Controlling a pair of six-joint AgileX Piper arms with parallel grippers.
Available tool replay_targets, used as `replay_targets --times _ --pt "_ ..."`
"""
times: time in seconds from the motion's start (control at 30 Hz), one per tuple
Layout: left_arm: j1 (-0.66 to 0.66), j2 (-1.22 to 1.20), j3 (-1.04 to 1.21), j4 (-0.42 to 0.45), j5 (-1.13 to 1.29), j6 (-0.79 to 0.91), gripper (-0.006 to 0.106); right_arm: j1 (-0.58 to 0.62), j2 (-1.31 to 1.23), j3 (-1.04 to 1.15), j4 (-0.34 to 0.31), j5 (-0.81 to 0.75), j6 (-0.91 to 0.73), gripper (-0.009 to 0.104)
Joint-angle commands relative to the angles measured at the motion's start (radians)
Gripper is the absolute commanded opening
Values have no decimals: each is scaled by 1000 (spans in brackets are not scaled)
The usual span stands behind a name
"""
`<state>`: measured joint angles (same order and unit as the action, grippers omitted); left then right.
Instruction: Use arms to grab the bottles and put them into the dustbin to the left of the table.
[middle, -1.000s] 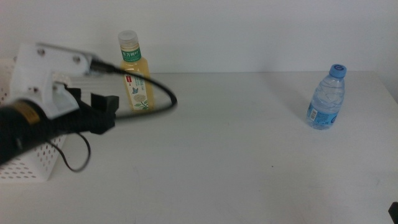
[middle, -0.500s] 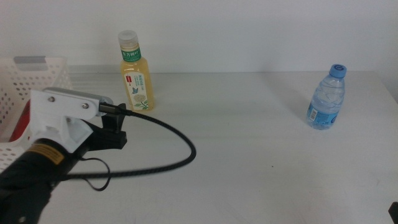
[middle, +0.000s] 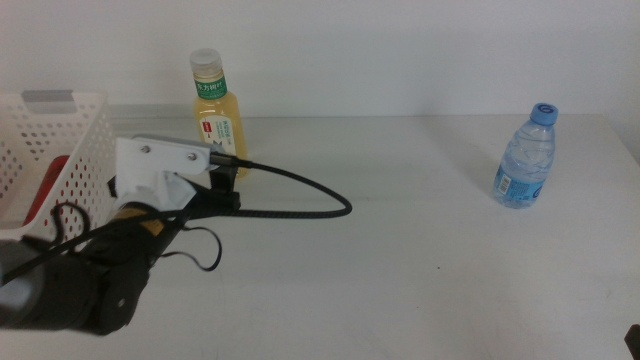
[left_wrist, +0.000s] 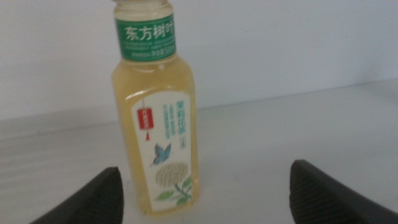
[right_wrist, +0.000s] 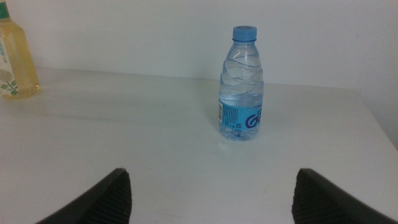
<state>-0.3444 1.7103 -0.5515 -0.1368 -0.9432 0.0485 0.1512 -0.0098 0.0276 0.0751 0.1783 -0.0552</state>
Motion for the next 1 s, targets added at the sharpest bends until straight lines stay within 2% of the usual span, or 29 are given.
replay_targets --times 0.0,0.2,0.53,0.73,0.97 --pt "-1 0 -61 -13 -83 15 88 -7 -28 -7 -11 -76 -5 68" --pt "3 111 -179 -64 -64 43 88 -7 -28 -7 -11 -76 -5 68" --pt "67 213 -371 -37 71 29 88 -7 -28 -7 -11 -76 -5 68" --pt "88 288 -482 8 111 24 88 -7 -28 -7 -11 -76 -5 68" --pt "89 388 -603 6 114 7 88 -7 -28 -7 -11 -76 -5 68"
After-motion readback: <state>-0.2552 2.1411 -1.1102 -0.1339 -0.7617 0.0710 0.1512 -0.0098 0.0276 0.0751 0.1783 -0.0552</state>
